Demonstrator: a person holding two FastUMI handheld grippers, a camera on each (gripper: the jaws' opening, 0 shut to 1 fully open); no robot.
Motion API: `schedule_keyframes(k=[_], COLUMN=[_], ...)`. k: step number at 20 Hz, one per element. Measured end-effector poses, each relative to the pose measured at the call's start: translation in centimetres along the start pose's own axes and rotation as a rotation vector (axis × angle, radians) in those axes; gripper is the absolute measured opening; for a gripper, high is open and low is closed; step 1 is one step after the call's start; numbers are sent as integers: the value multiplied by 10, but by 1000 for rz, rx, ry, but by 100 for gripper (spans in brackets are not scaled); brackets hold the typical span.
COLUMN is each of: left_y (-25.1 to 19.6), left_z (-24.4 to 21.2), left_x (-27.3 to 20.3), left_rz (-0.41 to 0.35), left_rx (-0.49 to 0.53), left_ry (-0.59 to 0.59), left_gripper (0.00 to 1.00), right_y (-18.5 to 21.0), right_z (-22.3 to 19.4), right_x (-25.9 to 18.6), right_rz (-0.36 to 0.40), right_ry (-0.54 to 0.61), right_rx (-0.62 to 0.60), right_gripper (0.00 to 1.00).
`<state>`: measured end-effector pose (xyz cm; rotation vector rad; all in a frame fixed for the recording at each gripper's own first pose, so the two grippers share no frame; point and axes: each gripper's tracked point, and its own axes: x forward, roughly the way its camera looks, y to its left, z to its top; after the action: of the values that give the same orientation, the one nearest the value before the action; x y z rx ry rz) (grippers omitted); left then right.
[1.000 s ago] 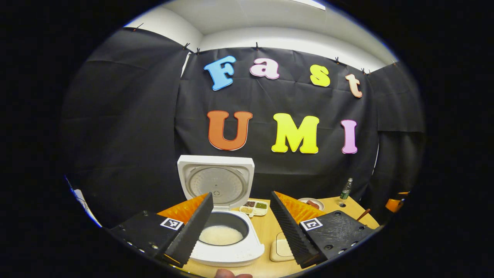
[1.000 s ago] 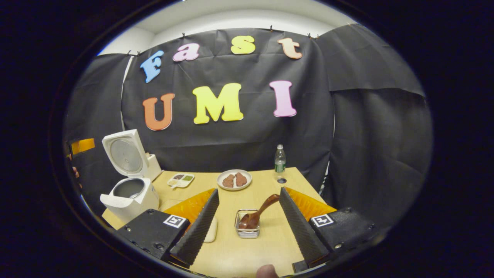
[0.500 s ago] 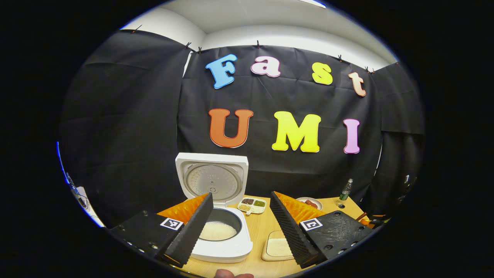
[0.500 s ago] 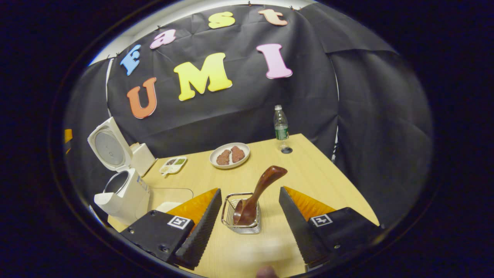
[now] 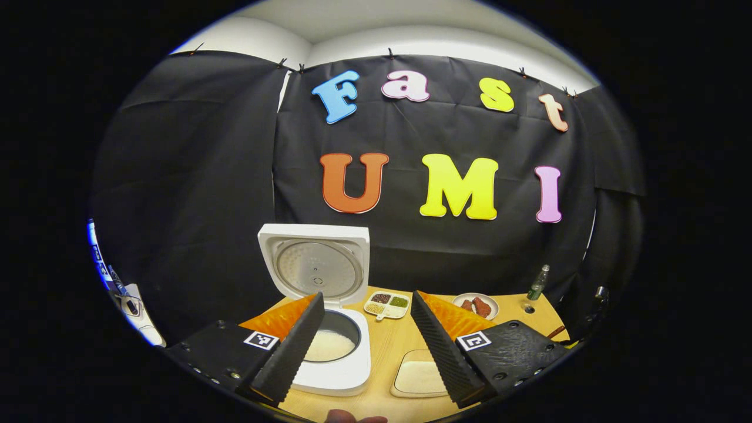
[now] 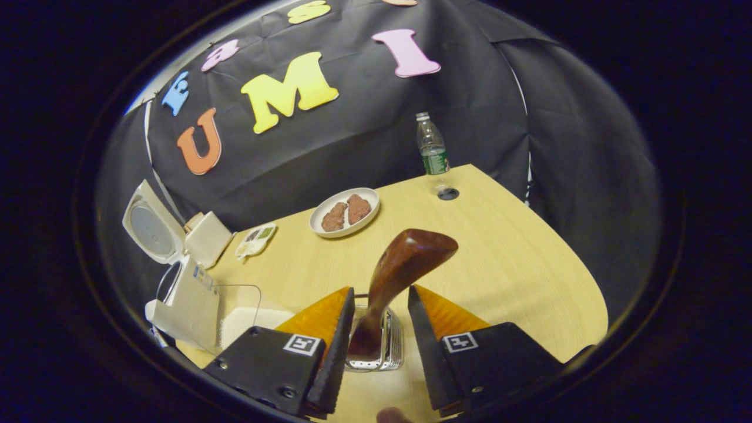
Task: Close the left gripper, press the button to open the rice cooker; take a wooden spoon from the chopstick holder with the right hand, scoop a spoonful of rice and pour it into the rice cooker, then put the wooden spoon back into the chopstick holder.
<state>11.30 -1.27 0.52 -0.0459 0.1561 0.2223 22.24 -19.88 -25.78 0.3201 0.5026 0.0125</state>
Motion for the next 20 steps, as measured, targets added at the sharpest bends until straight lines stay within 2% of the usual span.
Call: schedule_keyframes(k=[6,10,14,17,20], left_y=[7,25,52,72,94], left_z=[-3,-2,-6,-9,-11], left_x=[-8,-13,-24,-33,-42], left_rz=[29,37,30,5,-20], left_rx=[-3,-38,-38,-22,-19], left_ry=[4,-9,-28,-46,-63], left_gripper=[95,95,95,95,95], right_y=[8,25,46,83,140], right_z=[7,15,51,76,86], right_x=[0,-14,-49,-78,-99], right_rz=[27,9,-39,-34,6], right_ry=[15,5,-81,-134,-166], right_rx=[-9,-46,-123,-177,-227], right_gripper=[26,20,18,12,13])
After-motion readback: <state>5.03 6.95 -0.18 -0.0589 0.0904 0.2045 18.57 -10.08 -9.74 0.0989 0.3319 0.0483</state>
